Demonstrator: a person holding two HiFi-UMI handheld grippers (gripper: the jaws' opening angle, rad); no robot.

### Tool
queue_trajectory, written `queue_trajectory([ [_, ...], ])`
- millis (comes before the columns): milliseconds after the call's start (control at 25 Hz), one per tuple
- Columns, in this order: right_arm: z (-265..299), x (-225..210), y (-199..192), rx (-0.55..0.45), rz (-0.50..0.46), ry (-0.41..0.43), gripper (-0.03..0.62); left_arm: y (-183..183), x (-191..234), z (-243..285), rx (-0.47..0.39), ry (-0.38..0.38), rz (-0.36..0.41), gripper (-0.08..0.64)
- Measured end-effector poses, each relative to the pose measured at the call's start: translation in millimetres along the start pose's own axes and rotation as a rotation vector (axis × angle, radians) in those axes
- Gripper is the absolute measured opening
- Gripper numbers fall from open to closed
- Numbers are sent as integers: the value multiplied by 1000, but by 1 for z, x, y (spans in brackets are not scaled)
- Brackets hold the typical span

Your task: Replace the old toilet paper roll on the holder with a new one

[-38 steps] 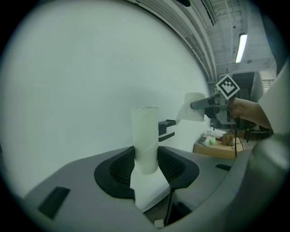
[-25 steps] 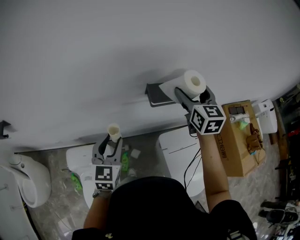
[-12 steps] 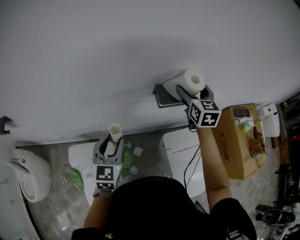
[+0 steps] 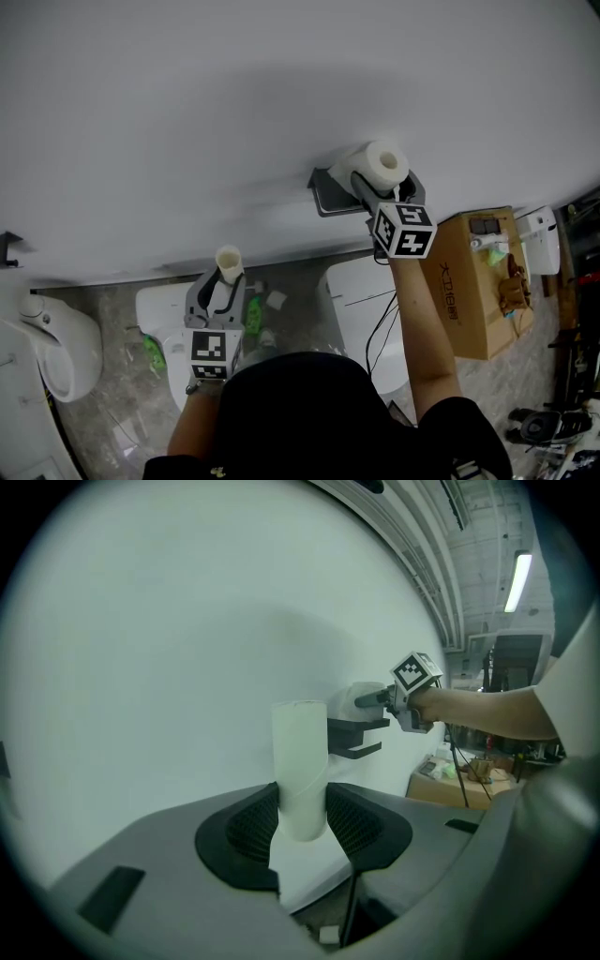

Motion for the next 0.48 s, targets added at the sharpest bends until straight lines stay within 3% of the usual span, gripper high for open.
queue_trajectory([
  [320,-2,1,1,-25,-15,1,449,-2,-2,-1,-3,-1,-8,173],
  [480,-5,3,5,-41,-23,14,486,-1,-2,-2,-2,1,-7,173],
])
Point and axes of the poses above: the fingertips, and each gripper's own axes: z forward along the fingers, x to its left, y out of its top, the point moved 3 cm from there along -z, backward along the fingers, and after that the axes turned 15 degrees about -x, right-handed, at the moved point
